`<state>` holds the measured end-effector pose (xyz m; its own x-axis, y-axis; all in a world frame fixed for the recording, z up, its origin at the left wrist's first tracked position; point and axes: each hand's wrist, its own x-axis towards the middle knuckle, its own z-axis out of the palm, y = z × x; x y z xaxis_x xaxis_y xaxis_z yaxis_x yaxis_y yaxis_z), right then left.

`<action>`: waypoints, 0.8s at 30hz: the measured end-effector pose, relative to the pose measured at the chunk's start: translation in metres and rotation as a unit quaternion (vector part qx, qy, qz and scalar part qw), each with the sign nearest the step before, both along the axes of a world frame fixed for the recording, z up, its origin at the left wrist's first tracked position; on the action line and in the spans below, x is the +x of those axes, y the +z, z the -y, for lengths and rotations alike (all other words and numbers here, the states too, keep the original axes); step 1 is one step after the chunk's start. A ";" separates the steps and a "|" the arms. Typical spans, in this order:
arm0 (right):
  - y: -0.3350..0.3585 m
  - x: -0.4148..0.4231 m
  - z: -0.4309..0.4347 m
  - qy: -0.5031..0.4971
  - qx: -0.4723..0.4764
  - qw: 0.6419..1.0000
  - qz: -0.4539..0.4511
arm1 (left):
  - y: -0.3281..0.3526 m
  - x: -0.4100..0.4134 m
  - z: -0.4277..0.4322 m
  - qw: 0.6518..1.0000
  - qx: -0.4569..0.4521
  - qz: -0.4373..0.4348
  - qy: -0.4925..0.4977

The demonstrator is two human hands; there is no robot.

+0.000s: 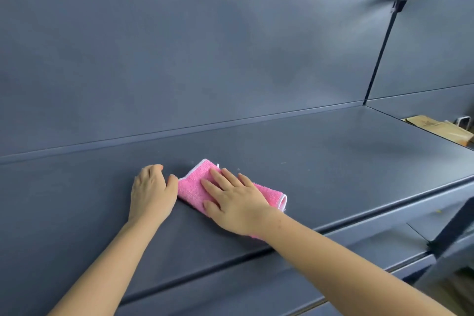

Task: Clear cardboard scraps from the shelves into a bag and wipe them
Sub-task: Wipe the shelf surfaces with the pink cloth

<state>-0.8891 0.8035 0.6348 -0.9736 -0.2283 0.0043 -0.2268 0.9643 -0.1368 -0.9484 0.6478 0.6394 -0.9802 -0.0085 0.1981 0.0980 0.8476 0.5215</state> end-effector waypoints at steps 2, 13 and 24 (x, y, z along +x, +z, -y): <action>0.000 0.008 -0.015 -0.021 0.003 1.000 0.001 | 0.000 0.001 0.000 1.000 -0.008 -0.005 -0.010; 0.003 -0.046 -0.023 -0.161 0.016 0.987 0.011 | 0.001 0.003 -0.004 0.999 -0.035 -0.007 -0.019; -0.006 -0.002 0.031 0.029 0.005 0.999 -0.028 | 0.005 0.004 -0.004 0.999 0.000 -0.021 0.027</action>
